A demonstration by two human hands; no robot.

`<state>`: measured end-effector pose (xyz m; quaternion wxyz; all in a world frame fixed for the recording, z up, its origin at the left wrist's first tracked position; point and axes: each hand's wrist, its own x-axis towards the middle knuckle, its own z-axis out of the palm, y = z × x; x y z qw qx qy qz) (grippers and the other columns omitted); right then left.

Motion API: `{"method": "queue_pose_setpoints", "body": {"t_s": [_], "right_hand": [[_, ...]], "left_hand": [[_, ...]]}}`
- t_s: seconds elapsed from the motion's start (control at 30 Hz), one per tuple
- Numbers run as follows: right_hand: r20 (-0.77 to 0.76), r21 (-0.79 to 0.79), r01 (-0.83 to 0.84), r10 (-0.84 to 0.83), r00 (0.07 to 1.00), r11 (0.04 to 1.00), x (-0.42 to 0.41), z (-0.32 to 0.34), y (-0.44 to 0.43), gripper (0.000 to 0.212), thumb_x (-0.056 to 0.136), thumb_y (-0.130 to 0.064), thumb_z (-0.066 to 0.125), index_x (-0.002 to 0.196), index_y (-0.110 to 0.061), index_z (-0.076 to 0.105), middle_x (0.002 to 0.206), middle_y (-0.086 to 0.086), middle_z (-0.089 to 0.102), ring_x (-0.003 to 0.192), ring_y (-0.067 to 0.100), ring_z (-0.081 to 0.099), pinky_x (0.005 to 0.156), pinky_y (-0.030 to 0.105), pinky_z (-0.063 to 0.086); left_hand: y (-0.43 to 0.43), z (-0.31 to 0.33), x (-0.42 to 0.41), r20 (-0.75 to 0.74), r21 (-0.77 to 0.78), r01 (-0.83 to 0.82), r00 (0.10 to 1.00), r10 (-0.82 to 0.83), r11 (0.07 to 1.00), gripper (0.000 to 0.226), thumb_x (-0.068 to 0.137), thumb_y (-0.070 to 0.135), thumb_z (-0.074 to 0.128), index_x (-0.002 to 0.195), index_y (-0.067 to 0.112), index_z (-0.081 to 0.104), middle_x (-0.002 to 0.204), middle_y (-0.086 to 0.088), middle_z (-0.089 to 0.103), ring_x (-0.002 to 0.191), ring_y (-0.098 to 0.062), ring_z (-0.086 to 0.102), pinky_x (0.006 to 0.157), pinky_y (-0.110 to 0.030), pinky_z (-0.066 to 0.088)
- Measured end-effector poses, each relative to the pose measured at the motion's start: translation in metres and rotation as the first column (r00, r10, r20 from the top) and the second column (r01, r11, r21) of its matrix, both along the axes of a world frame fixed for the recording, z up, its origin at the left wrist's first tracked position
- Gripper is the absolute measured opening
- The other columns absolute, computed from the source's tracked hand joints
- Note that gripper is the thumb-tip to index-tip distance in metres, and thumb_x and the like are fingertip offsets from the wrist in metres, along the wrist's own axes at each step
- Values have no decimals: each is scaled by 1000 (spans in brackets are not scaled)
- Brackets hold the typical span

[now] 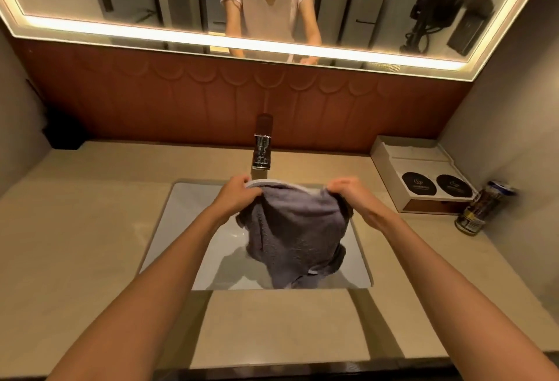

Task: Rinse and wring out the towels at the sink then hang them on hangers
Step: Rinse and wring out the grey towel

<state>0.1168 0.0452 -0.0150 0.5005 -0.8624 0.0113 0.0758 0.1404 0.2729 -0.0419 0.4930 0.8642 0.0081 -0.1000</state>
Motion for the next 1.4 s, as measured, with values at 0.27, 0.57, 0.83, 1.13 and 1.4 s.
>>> {"method": "queue_pose_setpoints", "body": {"t_s": [0.27, 0.57, 0.83, 1.13, 1.4], "right_hand": [[-274, 114, -323, 342, 899, 940, -5, 0, 21, 72, 69, -37, 67, 134, -30, 37, 135, 1, 46, 122, 19, 44, 103, 38, 35], [-159, 431, -108, 193, 968, 896, 1, 14, 29, 10, 91, -13, 55, 98, -16, 63, 94, 4, 66, 85, 15, 62, 76, 23, 50], [-80, 635, 22, 38, 996, 772, 8, 29, 10, 11, 91, -5, 53, 95, -12, 60, 88, 4, 65, 77, 13, 61, 67, 19, 52], [-140, 48, -115, 121, 983, 992, 8, 8, -8, 87, 67, -20, 83, 136, -11, 30, 127, 3, 47, 110, 18, 51, 85, 28, 44], [-41, 333, 76, -66, 997, 940, 11, 23, 15, 7, 90, -7, 54, 91, -10, 60, 89, 9, 62, 78, 16, 59, 71, 28, 48]], "left_hand": [[-43, 74, 1, 109, 12, 312, 944, -311, 950, 24, 71, -8, 61, 71, 15, 54, 65, 2, 54, 56, -3, 50, 49, -10, 39], [-42, 39, -12, 74, -213, 175, 984, -163, 961, 20, 87, -4, 45, 101, 11, 47, 82, 0, 47, 65, -9, 40, 53, -19, 34], [-41, -22, -20, -229, -68, 188, 953, -198, 980, 21, 91, 18, 58, 107, 5, 61, 97, -8, 60, 90, -20, 56, 76, -25, 44], [-56, 45, 7, 76, -120, 10, 997, -1, 993, 20, 76, 0, 56, 65, 14, 49, 65, -4, 47, 61, -15, 45, 47, -19, 38], [-71, 72, 11, 195, -383, 105, 980, -31, 918, 41, 75, -12, 52, 112, 6, 50, 84, 0, 55, 73, -9, 52, 56, -14, 45]]}}
